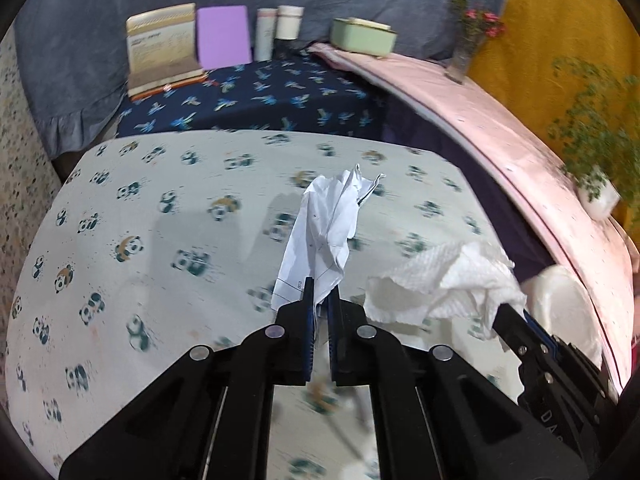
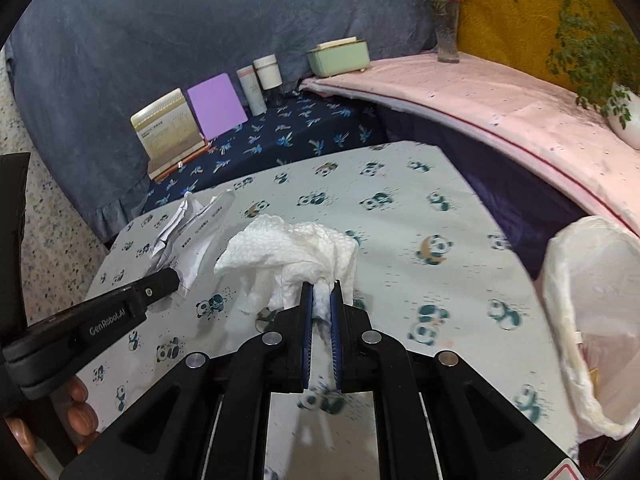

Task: Collect trash
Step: 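Carry the tissue and wrapper over the bin with both tools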

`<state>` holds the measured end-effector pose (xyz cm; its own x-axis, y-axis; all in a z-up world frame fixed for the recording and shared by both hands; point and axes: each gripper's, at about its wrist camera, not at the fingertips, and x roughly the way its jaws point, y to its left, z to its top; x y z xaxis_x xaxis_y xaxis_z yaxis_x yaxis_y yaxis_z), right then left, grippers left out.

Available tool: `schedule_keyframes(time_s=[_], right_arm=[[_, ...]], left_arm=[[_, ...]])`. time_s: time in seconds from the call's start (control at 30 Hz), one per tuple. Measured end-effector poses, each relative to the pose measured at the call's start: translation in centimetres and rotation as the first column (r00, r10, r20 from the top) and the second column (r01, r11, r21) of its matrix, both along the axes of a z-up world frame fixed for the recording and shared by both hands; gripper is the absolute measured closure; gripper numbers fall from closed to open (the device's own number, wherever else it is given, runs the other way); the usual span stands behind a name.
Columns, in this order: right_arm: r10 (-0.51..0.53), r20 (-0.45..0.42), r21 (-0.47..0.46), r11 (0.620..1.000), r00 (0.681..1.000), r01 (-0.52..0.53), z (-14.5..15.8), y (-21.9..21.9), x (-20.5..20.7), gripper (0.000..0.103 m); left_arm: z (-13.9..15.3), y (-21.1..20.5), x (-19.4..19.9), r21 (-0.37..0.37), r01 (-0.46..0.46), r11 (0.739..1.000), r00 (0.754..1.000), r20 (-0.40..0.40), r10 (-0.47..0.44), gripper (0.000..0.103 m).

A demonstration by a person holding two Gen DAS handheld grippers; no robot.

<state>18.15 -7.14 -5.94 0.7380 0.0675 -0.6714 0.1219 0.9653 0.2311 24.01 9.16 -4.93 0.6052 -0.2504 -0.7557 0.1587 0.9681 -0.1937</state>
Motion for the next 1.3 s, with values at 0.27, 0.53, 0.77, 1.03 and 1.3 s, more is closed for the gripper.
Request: schedule_keyframes(time_s=[0.27, 0.53, 0.77, 1.03, 1.3], right_arm=[[-0.101, 0.052, 0.008, 0.995, 0.994, 0.100, 2.3, -5.8, -5.5, 0.095], [-0.240, 0.073, 0.018, 0.971, 0.968, 0.240, 3.0, -12.5, -10.9, 0.095], [-0.348, 0.066, 0.036, 0.938, 0.935, 0.346, 2.4, -17.7, -14.8, 0.095], [-0.428, 0.060, 0.056, 0.904, 0.902, 0.425, 1.5, -21.8, -18.1, 0.095], [-0.466, 0.053, 0.068, 0.884, 0.883, 0.462, 0.8, -24.2, -19.8, 0.095]], left_arm=[[2.3, -5.7, -4.4, 0.009, 0.090, 0.996, 0.995, 0.034, -0.090, 0.098], [3.5, -12.9, -8.2, 0.017, 0.231, 0.973, 0.972, 0.047, -0.232, 0.098], [3.6, -18.5, -10.7, 0.031, 0.332, 0.943, 0.941, 0.052, -0.333, 0.098], [3.1, -23.4, -12.8, 0.058, 0.414, 0.908, 0.908, 0.042, -0.417, 0.098], [2.4, -26.4, -13.8, 0.071, 0.465, 0.882, 0.884, 0.024, -0.468, 0.098]])
